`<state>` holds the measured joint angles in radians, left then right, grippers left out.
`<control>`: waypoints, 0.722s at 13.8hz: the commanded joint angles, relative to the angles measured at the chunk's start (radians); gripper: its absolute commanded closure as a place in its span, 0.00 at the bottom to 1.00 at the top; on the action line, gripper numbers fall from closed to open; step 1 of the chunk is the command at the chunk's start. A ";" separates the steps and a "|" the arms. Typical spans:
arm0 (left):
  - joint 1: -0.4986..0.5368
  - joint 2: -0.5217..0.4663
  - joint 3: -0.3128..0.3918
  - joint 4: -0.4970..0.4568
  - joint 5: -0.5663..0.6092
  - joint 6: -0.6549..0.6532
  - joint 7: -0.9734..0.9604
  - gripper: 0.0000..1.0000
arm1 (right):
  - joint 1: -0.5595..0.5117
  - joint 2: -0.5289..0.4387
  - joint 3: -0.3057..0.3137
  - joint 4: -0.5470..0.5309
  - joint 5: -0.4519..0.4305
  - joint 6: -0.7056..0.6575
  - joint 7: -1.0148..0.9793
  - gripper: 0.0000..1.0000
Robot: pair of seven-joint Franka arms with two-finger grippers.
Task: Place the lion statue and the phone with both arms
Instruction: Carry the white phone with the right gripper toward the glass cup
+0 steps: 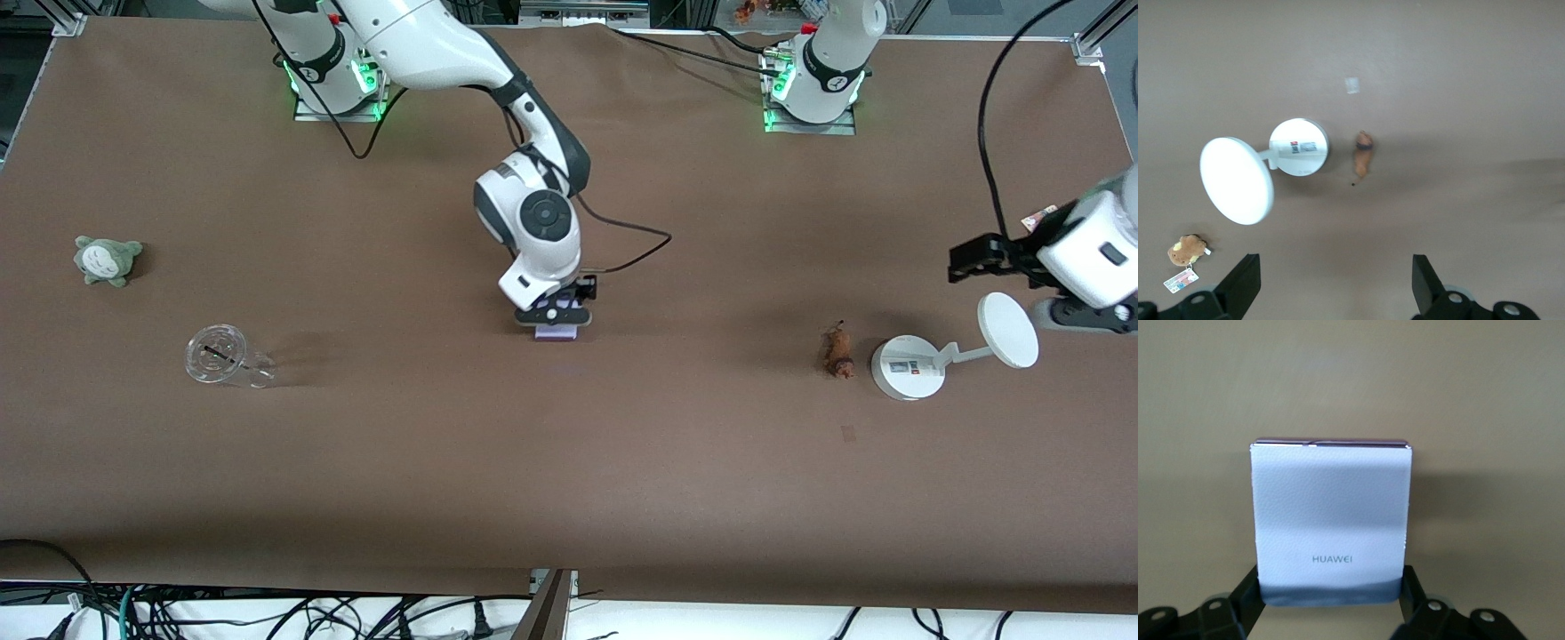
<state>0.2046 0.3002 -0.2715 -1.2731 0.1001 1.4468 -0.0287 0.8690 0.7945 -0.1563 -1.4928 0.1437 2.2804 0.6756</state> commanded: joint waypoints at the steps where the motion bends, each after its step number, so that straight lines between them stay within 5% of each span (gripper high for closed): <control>1: -0.069 -0.157 0.112 -0.192 -0.042 0.145 -0.002 0.00 | -0.054 -0.027 -0.058 0.002 -0.006 -0.061 -0.109 0.54; 6: -0.194 -0.341 0.248 -0.495 -0.045 0.410 0.001 0.00 | -0.131 -0.049 -0.206 -0.007 0.007 -0.176 -0.379 0.54; 8: -0.182 -0.349 0.248 -0.502 -0.046 0.409 0.006 0.00 | -0.194 -0.052 -0.207 -0.012 0.007 -0.180 -0.439 0.54; 10: -0.185 -0.346 0.245 -0.473 -0.046 0.272 0.003 0.00 | -0.254 -0.054 -0.207 -0.020 0.007 -0.185 -0.501 0.54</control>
<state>0.0285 -0.0208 -0.0305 -1.7396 0.0718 1.7977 -0.0314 0.6586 0.7661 -0.3720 -1.4908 0.1453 2.1081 0.2311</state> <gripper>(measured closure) 0.000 0.167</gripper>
